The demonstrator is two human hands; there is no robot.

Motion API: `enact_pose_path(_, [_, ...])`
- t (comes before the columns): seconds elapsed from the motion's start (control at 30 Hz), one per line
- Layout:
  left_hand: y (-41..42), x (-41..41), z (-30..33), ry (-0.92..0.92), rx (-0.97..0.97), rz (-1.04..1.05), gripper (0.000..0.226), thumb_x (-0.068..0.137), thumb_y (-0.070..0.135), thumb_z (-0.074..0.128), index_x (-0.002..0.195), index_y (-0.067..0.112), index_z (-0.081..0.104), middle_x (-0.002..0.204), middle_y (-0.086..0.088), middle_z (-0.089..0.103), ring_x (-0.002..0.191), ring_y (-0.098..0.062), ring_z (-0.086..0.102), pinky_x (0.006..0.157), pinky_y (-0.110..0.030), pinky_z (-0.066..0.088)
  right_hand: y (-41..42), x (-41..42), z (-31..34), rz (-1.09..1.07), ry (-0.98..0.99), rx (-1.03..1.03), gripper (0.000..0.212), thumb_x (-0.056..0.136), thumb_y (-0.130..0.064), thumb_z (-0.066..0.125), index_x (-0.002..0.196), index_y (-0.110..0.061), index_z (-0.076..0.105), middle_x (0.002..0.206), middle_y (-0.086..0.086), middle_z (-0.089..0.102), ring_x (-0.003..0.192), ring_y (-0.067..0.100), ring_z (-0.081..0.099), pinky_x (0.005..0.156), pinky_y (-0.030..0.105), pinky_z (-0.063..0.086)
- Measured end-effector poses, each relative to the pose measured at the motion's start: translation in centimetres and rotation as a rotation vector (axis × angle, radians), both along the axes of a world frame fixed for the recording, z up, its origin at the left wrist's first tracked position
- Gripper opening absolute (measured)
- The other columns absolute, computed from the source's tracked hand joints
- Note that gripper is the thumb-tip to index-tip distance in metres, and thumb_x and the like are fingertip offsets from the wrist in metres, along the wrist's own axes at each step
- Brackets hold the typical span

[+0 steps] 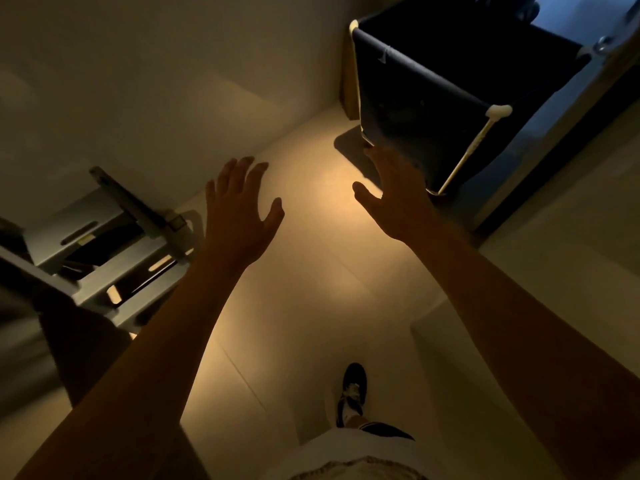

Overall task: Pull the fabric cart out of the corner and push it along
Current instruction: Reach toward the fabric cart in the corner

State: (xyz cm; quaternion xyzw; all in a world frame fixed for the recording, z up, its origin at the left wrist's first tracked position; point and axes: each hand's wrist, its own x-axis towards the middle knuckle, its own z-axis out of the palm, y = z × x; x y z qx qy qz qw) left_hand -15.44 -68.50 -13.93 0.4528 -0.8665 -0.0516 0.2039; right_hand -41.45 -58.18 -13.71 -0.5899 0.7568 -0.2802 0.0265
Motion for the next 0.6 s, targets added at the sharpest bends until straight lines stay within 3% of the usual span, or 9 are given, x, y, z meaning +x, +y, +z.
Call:
enact_pose_path(0.17, [-4.0,-5.7,0.7,-0.010,-0.020,-0.038,0.062,0.096,0.053,0.043,0.150,0.022,0.037,0.162,-0.007,0.034,0.154,-0.030,0.025,0.118,-0.062,0.030,-3.1,-5.3,-0.1,-0.033,0.014,-0.041,0.062,0.093,-0.055,0.053,0.144,-0.023,0.043,0.145,0.004,0.053,0.134,0.022,0.049,0.112,0.047,0.043])
enact_pose_path(0.37, [-7.0,-11.6,1.2,-0.015,-0.060,-0.090,0.061,0.096,0.052,0.045,0.149,0.021,0.039,0.161,-0.008,0.036,0.153,-0.031,0.027,0.117,-0.062,0.031,-4.7,-9.9,0.0,-0.086,-0.021,-0.033,0.069,0.092,-0.056,0.049,0.146,-0.014,0.045,0.147,0.010,0.052,0.136,0.027,0.048,0.111,0.040,0.041])
enact_pose_path(0.6, [-10.2,-16.5,0.8,-0.008,-0.049,-0.158,0.062,0.096,0.051,0.045,0.149,0.020,0.040,0.161,-0.009,0.037,0.153,-0.031,0.027,0.119,-0.062,0.029,-6.5,-13.3,0.0,-0.123,-0.018,-0.052,0.058,0.092,-0.047,0.056,0.137,-0.011,0.054,0.135,0.010,0.060,0.124,0.026,0.056,0.103,0.039,0.049])
